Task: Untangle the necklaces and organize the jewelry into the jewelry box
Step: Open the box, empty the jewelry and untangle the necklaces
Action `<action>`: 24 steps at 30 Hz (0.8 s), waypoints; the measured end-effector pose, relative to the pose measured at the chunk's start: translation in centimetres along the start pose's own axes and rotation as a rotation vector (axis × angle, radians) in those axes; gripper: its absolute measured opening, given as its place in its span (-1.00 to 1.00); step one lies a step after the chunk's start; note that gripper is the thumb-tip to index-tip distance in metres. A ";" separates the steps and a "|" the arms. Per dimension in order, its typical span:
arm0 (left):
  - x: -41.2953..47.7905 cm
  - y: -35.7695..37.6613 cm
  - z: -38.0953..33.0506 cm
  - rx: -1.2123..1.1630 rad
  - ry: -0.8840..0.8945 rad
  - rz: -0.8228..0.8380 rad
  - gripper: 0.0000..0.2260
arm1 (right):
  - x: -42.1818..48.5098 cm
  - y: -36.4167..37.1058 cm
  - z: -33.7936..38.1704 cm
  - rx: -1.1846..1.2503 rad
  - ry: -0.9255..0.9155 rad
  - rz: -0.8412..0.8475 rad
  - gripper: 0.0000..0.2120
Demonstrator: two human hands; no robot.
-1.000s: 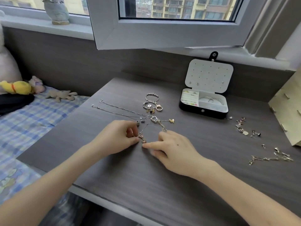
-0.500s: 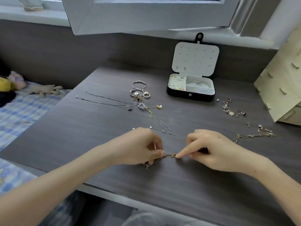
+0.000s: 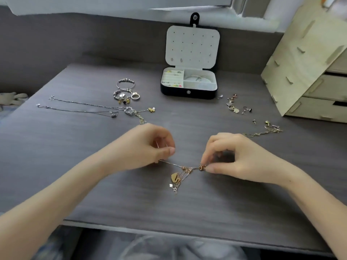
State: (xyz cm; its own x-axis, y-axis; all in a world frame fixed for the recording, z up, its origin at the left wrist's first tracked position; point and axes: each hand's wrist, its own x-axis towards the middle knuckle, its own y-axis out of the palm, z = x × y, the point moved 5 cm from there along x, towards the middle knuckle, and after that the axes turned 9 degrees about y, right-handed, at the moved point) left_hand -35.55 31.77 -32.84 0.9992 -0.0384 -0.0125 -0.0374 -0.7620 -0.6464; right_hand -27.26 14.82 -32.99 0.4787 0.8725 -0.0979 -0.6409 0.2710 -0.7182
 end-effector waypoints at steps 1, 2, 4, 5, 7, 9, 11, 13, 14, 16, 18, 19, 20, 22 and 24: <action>0.0 0.0 0.0 0.041 0.022 -0.017 -0.89 | 0.1 0.4 0.2 -0.017 -0.020 -0.002 -0.96; 0.0 0.0 -0.2 0.084 0.049 -0.035 -0.89 | 0.2 0.8 0.4 -0.048 -0.045 -0.009 -0.96; -0.2 0.2 -0.6 0.173 0.120 -0.078 -0.89 | 0.5 1.3 0.9 -0.101 -0.083 -0.029 -0.93; -0.4 0.5 -0.8 0.218 0.164 -0.091 -0.90 | 0.6 1.5 1.0 -0.118 -0.092 -0.035 -0.92; -1.0 1.2 -1.2 0.302 0.234 -0.080 -0.92 | 1.0 1.5 1.0 -0.172 -0.094 -0.057 -0.89; -1.6 2.1 -1.3 0.354 0.248 -0.032 -0.91 | 1.3 1.3 0.6 -0.223 -0.074 -0.071 -0.87; -2.0 2.7 -1.2 0.362 0.248 0.007 -0.88 | 1.5 1.1 0.2 -0.219 -0.042 -0.034 -0.90; -2.2 2.7 -1.2 0.343 0.226 0.022 -0.89 | 1.6 1.0 -0.1 -0.195 -0.022 0.009 -0.91; -2.2 2.6 -1.1 0.330 0.207 0.031 -0.89 | 1.6 1.0 -0.2 -0.190 -0.015 0.017 -0.91; -2.3 2.5 -0.9 0.290 0.158 0.067 -0.85 | 1.7 0.8 -0.4 -0.185 -0.005 0.018 -0.91; -2.3 2.3 -0.8 0.242 0.111 0.083 -0.84 | 1.8 0.7 -0.6 -0.170 0.000 0.020 -0.91; -2.3 2.1 -0.7 0.200 0.080 0.079 -0.85 | 1.8 0.8 -0.6 -0.154 -0.002 0.023 -0.90; -2.2 1.8 -0.6 0.140 0.054 0.075 -0.85 | 1.8 0.8 -0.6 -0.137 -0.006 0.024 -0.89; -1.9 1.3 -0.7 -0.018 0.022 0.089 -0.87 | 1.8 0.9 -0.4 -0.109 -0.029 0.017 -0.89; -1.5 0.7 -0.7 -0.148 0.007 0.099 -0.87 | 1.6 0.9 -0.1 -0.081 -0.055 -0.005 -0.92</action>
State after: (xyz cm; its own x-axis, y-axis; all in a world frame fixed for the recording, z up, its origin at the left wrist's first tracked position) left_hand -37.10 30.78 -32.74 0.9904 -0.1221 -0.0654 -0.1382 -0.8413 -0.5226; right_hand -26.98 16.46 -33.81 0.4465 0.8929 -0.0577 -0.5869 0.2435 -0.7721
